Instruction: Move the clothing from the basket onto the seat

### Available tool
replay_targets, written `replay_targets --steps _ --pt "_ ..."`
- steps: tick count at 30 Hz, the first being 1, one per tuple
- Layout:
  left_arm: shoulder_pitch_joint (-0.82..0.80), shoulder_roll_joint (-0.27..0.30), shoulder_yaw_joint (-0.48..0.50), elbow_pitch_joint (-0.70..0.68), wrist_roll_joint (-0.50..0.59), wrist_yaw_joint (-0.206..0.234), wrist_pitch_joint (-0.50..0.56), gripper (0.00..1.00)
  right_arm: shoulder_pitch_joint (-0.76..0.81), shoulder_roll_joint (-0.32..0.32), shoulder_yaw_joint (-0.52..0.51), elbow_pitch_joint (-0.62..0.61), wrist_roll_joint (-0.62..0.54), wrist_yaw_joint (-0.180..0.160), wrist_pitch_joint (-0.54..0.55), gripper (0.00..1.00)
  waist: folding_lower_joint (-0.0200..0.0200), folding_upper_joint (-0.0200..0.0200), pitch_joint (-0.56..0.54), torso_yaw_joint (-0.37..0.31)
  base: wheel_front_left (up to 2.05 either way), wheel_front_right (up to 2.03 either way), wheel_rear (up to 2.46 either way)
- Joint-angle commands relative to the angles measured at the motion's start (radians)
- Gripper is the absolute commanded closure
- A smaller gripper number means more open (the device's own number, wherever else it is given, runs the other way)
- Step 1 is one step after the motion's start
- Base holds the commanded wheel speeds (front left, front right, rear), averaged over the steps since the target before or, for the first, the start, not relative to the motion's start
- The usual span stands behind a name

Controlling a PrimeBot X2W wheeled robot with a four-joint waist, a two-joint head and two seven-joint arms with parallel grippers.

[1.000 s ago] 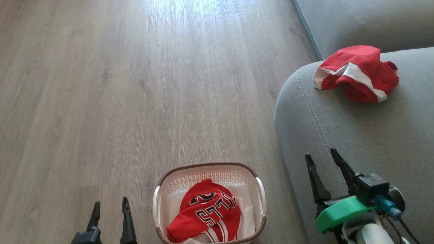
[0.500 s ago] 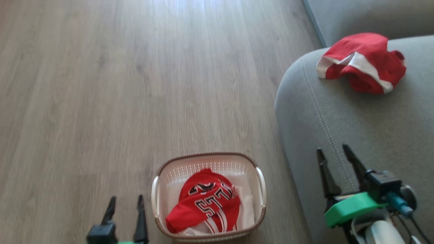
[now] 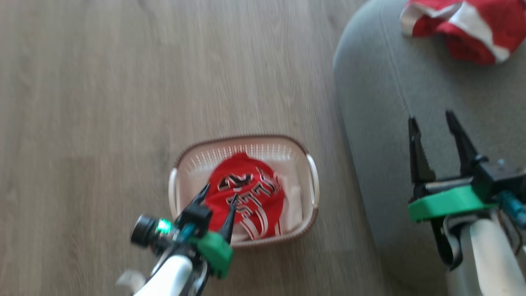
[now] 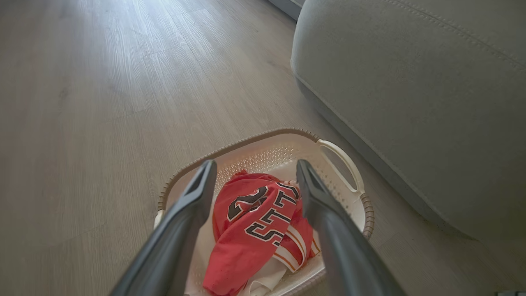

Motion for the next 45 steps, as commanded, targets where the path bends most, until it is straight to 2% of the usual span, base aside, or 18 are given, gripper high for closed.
replay_targets --steps 1,11,19,25,35,41,42,43,44,45 --pt "-0.032 0.007 0.023 -0.014 0.01 -0.002 -0.001 0.0 -0.033 0.001 0.022 -0.037 -0.005 0.0 -0.007 0.0 0.0 0.0 0.085 -0.031 0.0 0.0 0.0" --pt "-0.315 -0.052 -0.089 0.333 0.088 -0.086 0.026 0.0 -0.132 0.001 0.023 -0.155 0.009 0.0 -0.007 0.0 0.0 0.0 0.334 -0.077 0.0 0.0 0.0" --pt "-0.451 -0.062 -0.136 0.497 0.099 -0.111 0.053 0.0 -0.201 0.001 0.05 -0.234 0.029 0.0 -0.007 0.0 0.0 0.0 0.474 -0.108 0.0 0.0 0.0" --pt "-0.505 -0.063 -0.141 0.572 0.087 -0.106 0.051 0.0 -0.225 0.001 0.074 -0.271 0.039 0.0 -0.007 0.0 0.0 0.0 0.53 -0.133 0.0 0.0 0.0" --pt "-0.573 -0.063 -0.161 0.618 0.087 -0.087 0.034 0.0 -0.237 0.001 0.095 -0.286 0.061 0.0 -0.007 0.0 0.0 0.0 0.583 -0.161 0.0 0.0 0.0" --pt "-0.582 -0.063 -0.177 0.634 0.087 -0.1 0.061 0.0 -0.24 0.001 0.105 -0.285 0.072 0.0 -0.007 0.0 0.0 0.0 0.597 -0.175 0.0 0.0 0.0" --pt "-0.583 -0.062 -0.179 0.635 0.086 -0.1 0.063 0.12 -0.24 0.001 0.106 -0.285 0.073 0.0 -0.007 0.0 0.0 0.0 0.599 -0.178 0.0 0.0 0.0" --pt "-0.584 -0.062 -0.182 0.637 0.086 -0.1 0.066 0.38 -0.241 0.001 0.107 -0.285 0.074 0.0 -0.007 0.0 0.0 0.0 0.601 -0.18 0.0 0.0 0.0" --pt "-0.584 -0.062 -0.182 0.637 0.086 -0.1 0.066 0.38 -0.241 0.001 0.107 -0.285 0.074 0.0 -0.007 0.0 0.0 0.0 0.601 -0.18 0.0 0.0 0.0" --pt "-0.584 -0.061 -0.183 0.638 0.086 -0.1 0.069 0.56 -0.242 0.001 0.108 -0.285 0.075 0.0 -0.007 0.0 0.0 0.0 0.602 -0.182 0.0 0.0 0.0"
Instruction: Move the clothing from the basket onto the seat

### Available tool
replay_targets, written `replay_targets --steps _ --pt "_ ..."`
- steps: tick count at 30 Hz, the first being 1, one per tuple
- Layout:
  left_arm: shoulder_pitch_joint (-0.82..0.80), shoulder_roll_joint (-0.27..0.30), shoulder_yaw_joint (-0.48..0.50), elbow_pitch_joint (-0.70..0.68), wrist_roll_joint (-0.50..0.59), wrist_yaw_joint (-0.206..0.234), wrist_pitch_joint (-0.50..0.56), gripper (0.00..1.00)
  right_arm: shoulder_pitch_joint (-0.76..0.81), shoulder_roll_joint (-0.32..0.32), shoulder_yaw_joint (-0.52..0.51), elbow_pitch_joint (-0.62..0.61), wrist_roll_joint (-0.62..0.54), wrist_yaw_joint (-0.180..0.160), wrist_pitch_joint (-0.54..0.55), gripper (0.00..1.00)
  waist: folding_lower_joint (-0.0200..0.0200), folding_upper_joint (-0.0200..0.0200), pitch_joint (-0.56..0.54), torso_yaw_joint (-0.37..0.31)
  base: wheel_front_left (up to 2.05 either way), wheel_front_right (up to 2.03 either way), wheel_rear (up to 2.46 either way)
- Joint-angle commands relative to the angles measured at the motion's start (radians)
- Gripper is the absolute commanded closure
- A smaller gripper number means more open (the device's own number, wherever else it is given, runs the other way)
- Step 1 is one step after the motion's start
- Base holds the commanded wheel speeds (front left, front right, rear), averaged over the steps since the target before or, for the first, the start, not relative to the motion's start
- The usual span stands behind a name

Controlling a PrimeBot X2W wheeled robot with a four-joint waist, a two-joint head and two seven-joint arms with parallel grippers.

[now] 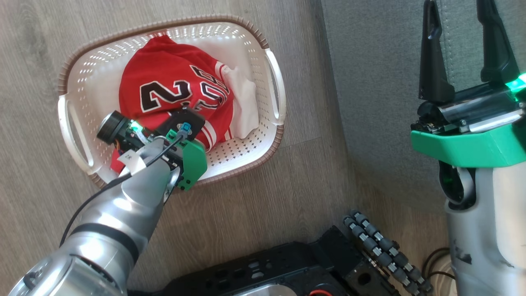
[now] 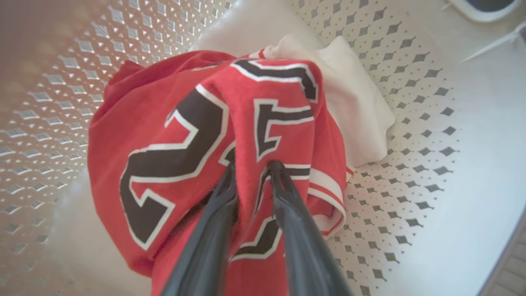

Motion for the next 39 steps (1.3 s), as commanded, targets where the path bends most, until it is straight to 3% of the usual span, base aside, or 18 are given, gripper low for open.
replay_targets --steps 1,2,8,16,39 --pt "0.012 0.01 0.004 -0.003 -0.009 -0.004 0.002 0.65 0.018 0.002 0.016 -0.034 0.006 0.0 -0.006 0.0 -0.0001 0.0 0.001 -0.001 0.0 0.0 0.0" --pt "0.012 0.011 0.003 -0.002 -0.012 -0.004 0.007 1.0 0.015 0.002 0.016 -0.033 0.007 0.0 -0.006 0.0 -0.0001 0.0 0.002 -0.002 0.0 0.0 0.0" --pt "0.03 0.01 0.0 0.0 -0.028 -0.017 -0.029 1.0 0.015 0.002 0.012 -0.015 0.009 0.0 -0.006 0.0 -0.0001 0.0 -0.028 0.007 0.0 0.0 0.0" --pt "0.082 0.007 0.006 -0.029 -0.071 -0.048 -0.108 1.0 0.021 0.002 0.017 0.032 0.009 0.0 -0.006 0.0 -0.0001 0.0 -0.152 0.045 0.0 0.0 0.0" --pt "0.28 0.008 0.061 -0.372 -0.223 -0.079 -0.147 1.0 0.263 0.002 0.033 0.29 -0.025 0.0 -0.006 0.0 -0.0001 0.0 -0.775 0.17 0.0 0.0 0.0"
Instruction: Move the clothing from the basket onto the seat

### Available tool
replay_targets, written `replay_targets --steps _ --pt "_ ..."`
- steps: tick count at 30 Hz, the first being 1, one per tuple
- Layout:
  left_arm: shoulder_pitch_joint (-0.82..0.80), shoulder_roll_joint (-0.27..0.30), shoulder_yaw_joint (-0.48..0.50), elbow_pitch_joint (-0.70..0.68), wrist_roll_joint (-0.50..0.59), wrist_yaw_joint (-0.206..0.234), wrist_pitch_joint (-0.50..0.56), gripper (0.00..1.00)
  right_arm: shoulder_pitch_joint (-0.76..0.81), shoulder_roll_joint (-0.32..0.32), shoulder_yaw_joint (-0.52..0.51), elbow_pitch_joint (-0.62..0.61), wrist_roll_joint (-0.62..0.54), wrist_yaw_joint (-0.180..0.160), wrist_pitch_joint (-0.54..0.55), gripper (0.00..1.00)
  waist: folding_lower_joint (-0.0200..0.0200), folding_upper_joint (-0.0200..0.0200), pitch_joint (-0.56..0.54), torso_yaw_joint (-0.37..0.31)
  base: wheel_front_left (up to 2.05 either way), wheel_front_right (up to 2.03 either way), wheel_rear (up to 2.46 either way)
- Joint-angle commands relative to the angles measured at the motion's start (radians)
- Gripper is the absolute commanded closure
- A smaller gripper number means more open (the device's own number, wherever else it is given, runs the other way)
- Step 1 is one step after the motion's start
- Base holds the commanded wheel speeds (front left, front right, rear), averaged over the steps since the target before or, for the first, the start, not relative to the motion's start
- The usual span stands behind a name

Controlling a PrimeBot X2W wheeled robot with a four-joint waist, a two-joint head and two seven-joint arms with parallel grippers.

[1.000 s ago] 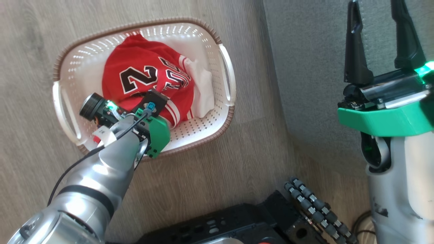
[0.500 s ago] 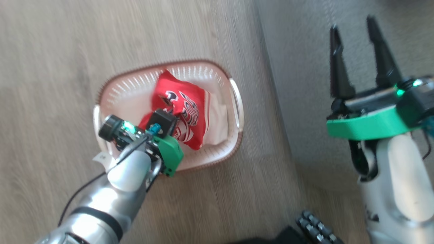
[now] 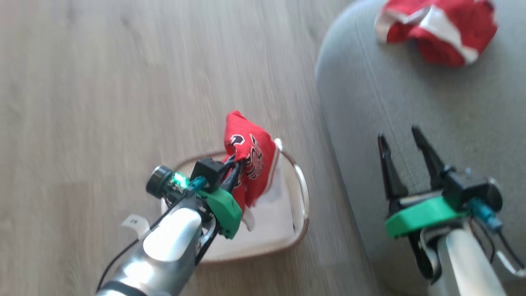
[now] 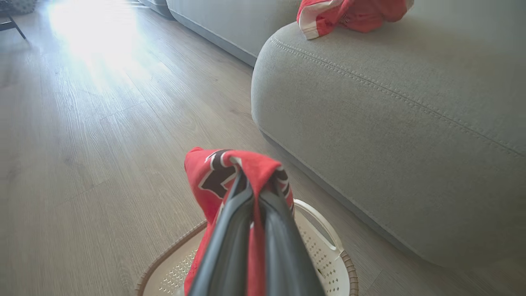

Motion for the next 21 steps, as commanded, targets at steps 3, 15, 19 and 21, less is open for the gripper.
replay_targets --steps 3,15,19,21 --pt "0.014 0.017 0.039 -0.063 -0.026 -0.001 -0.013 1.0 0.029 0.002 0.03 -0.004 -0.002 0.0 -0.006 0.0 0.0001 -0.0001 -0.187 0.047 0.0 0.0 0.0" --pt "-0.014 0.066 0.068 -0.203 -0.055 0.025 0.049 1.0 0.083 0.002 0.051 0.035 0.011 0.0 -0.006 0.0 0.0001 -0.0001 -0.294 0.07 0.0 0.0 0.0" --pt "-0.035 0.077 0.07 -0.25 -0.061 0.03 0.085 1.0 0.091 0.002 0.066 0.043 0.016 0.0 -0.006 0.0 0.0001 -0.0001 -0.314 0.074 0.0 0.0 0.0" --pt "-0.046 0.078 0.072 -0.273 -0.063 0.033 0.099 1.0 0.092 0.002 0.076 0.048 0.018 0.0 -0.006 0.0 0.0001 -0.0001 -0.322 0.076 0.0 0.0 0.0"
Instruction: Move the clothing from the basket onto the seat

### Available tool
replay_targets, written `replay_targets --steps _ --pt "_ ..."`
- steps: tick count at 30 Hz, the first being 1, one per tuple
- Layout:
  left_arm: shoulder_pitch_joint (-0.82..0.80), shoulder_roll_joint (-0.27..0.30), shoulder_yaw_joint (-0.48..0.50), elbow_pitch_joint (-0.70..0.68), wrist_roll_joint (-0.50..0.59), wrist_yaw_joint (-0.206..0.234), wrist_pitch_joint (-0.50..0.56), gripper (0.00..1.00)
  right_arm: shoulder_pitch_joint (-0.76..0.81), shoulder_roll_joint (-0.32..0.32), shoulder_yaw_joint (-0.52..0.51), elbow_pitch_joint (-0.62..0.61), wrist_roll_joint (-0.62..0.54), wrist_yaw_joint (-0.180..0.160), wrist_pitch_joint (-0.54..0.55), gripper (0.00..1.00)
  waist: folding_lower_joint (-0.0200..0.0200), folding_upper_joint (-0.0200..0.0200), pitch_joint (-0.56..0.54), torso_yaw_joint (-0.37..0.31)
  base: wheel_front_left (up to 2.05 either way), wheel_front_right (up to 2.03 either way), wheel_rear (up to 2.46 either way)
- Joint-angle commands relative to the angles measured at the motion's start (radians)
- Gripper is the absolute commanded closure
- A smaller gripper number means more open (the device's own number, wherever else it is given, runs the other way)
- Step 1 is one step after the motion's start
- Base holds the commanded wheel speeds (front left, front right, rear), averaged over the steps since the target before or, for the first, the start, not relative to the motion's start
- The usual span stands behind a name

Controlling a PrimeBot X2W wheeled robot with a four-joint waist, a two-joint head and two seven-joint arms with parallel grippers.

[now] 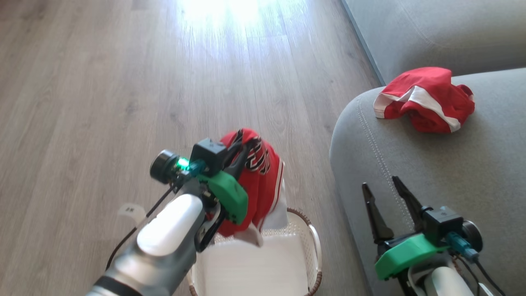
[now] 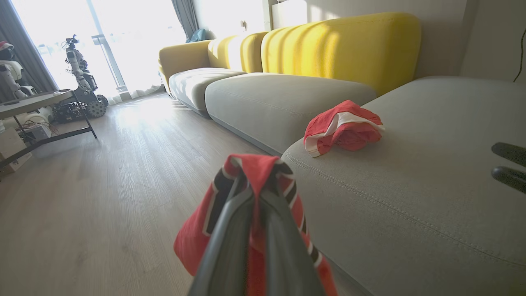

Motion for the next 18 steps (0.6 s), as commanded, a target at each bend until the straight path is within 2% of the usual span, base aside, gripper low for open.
replay_targets --steps 1,8,18 --pt "-0.081 0.023 0.038 -0.046 -0.006 0.006 0.009 1.0 -0.036 0.001 0.034 -0.027 0.008 0.0 -0.007 0.0 0.0001 -0.0001 -0.007 0.003 0.0 0.0 0.0" --pt "-0.135 0.009 0.032 -0.099 -0.008 0.01 0.046 1.0 -0.059 0.001 0.102 0.016 0.019 0.0 -0.007 0.0 0.0001 -0.0001 -0.022 0.008 0.0 0.0 0.0" --pt "-0.199 -0.021 0.009 -0.123 -0.014 0.011 0.08 1.0 -0.157 0.001 0.291 0.099 0.075 0.0 -0.007 0.0 0.0001 -0.0001 -0.032 0.013 0.0 0.0 0.0"
